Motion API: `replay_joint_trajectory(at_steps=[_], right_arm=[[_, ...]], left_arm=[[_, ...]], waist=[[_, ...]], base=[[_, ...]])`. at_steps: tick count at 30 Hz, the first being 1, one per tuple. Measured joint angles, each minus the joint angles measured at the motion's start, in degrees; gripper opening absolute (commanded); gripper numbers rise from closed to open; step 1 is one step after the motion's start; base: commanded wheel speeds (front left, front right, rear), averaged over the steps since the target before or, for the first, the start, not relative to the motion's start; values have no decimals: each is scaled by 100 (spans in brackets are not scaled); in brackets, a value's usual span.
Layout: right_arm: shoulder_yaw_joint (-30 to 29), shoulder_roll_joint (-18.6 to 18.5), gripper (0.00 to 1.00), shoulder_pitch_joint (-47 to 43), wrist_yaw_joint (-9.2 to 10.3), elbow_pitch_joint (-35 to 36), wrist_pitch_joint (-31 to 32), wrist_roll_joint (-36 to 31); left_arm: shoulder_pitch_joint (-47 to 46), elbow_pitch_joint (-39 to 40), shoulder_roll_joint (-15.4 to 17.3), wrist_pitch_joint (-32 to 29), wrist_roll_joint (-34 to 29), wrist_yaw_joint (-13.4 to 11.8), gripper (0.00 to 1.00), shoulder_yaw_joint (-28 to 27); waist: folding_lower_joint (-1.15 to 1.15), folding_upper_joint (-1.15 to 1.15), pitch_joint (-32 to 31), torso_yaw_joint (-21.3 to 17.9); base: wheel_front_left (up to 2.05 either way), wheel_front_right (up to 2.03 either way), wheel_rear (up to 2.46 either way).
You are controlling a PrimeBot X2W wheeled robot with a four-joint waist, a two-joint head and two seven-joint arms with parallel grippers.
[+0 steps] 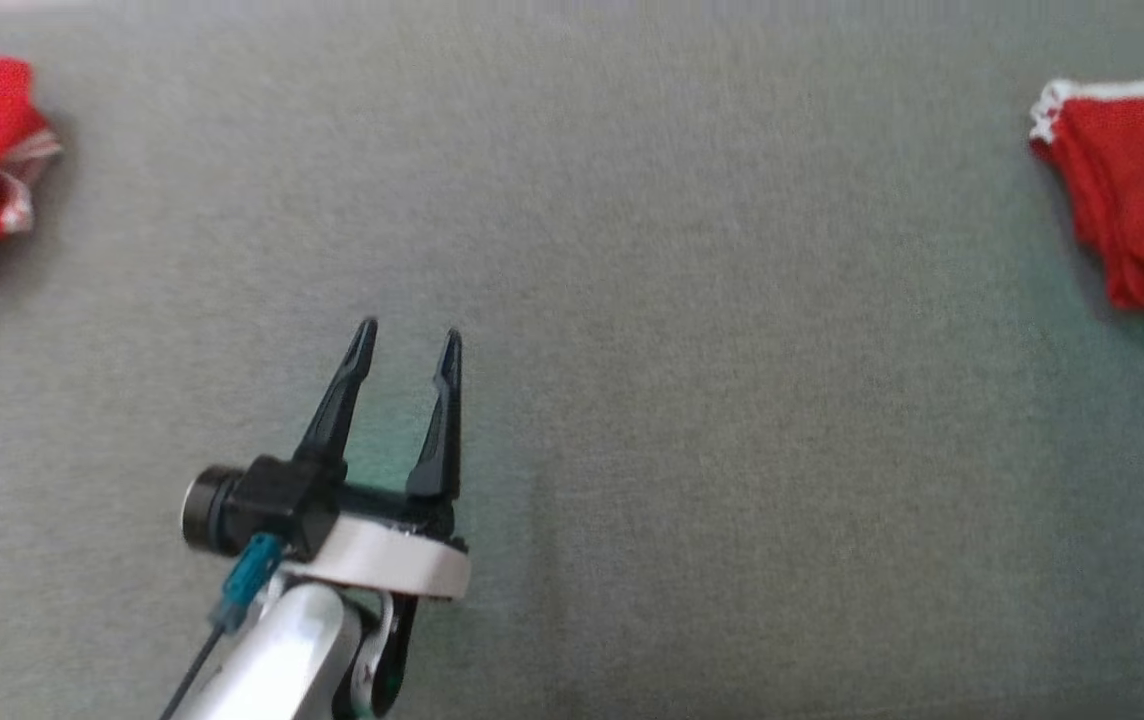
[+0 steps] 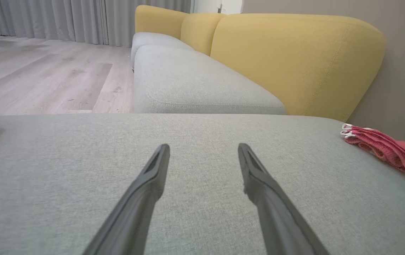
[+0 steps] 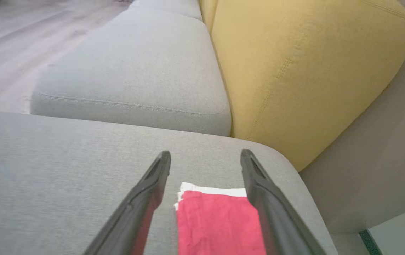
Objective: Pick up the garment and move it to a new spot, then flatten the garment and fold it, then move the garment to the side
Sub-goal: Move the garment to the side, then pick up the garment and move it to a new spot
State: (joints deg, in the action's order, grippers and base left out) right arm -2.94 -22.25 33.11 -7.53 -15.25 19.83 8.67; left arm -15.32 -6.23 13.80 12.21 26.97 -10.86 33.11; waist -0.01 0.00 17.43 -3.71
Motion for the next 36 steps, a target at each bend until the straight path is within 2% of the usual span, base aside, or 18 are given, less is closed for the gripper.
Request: replay_joint_trajectory(at_steps=[8,10,11,15,19,22,24,27,36], right_arm=[[363,487,100,-911,0,267,-639,-159],[441,736,100,-1328,0,324,-814,-234],[504,1045,100,-1781,0,401,-1047,-332],[559,1525,100,-2537,0,530,-1537,-516],[369,1913,100,-3249,0,715,-1915,-475],[183,1963,100,-3636,0,866,-2118,-450],[203,1963,100,-3840,0,929,-2196,-167],[254,1965,100,-4062,0,948,-2288,-102],[434,1969,100,-4142,-1,890,-2302,-62]], left_arm=[[565,-215,4,99,250,-78,100,-214],[732,-269,8,108,323,-94,100,-303],[921,-276,41,154,380,-158,100,-401],[1349,-290,102,156,482,-210,100,-542],[1723,-310,147,157,492,-225,100,-555],[1839,-341,151,157,572,-224,100,-552],[1840,-355,147,157,584,-223,100,-549],[1844,-383,145,157,594,-215,100,-538],[1845,-434,133,153,594,-169,100,-474]], waist=[[-1,0,-760,242],[-1,0,-972,313],[-1,0,-1178,385],[-2,0,-1528,518],[-2,0,-1789,630],[-1,0,-1901,683],[0,0,-1944,697],[0,0,-1972,685],[1,0,-1976,669]], base=[[0,0,0],[0,0,0],[0,0,0],[0,0,0],[0,0,0],[0,0,0],[0,0,0],[0,0,0],[0,0,0]])
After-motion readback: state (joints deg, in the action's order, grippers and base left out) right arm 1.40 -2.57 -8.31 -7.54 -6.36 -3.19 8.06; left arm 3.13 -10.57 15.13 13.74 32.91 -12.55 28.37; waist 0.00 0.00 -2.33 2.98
